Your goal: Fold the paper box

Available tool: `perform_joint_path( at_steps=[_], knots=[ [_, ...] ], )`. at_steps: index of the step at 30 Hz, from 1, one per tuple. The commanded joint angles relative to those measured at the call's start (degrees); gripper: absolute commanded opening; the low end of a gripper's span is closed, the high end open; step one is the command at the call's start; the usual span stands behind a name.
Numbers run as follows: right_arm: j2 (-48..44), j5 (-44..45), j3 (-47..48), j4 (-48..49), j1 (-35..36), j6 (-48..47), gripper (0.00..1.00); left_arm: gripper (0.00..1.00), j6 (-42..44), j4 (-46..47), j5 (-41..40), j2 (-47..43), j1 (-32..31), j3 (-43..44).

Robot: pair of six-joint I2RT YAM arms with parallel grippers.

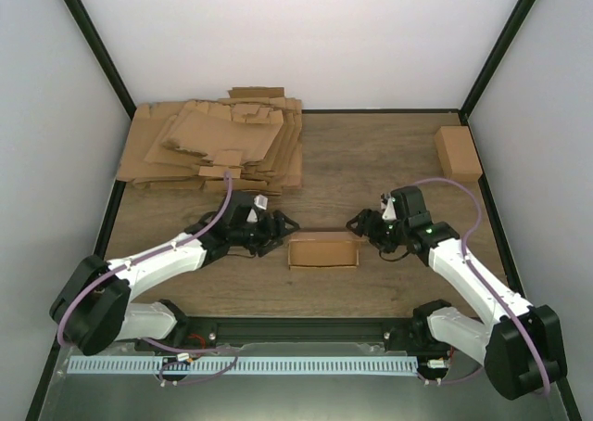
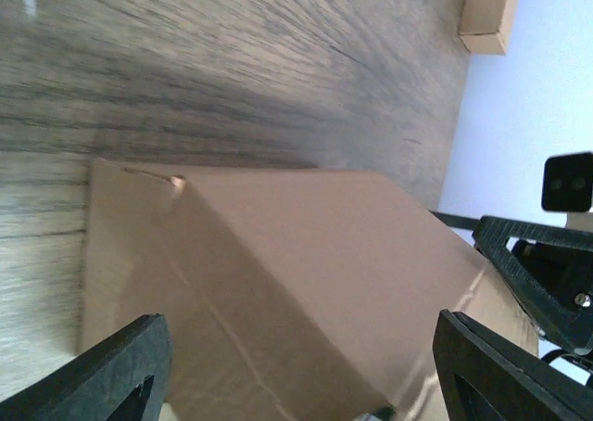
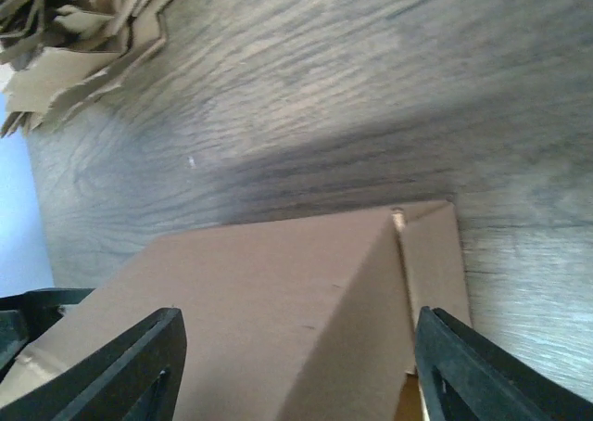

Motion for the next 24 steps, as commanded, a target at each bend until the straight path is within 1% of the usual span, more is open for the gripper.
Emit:
perform_joint_path(
  at_steps=[1,5,15,24],
  knots=[
    [0.74,-1.87,5.60,-0.11,0.94,0.72,0.71,0.80,-2.99,4.09,1.52,0.49,-2.11,2.56],
    [1.54,-2.75,7.46,0.25,1.74,1.69,0.71,0.81,-4.88,4.98,1.09,0.43,-3.21,3.42],
    [2.66,-3.34,8.46,0.72,3.67,2.80,0.71,0.81,-7.72,6.85,-0.09,0.42,-4.13,4.12],
    [2.58,-3.31,9.02,0.03,3.85,2.79,0.71,0.78,-8.95,9.37,0.78,1.57,-4.17,4.02]
  ],
)
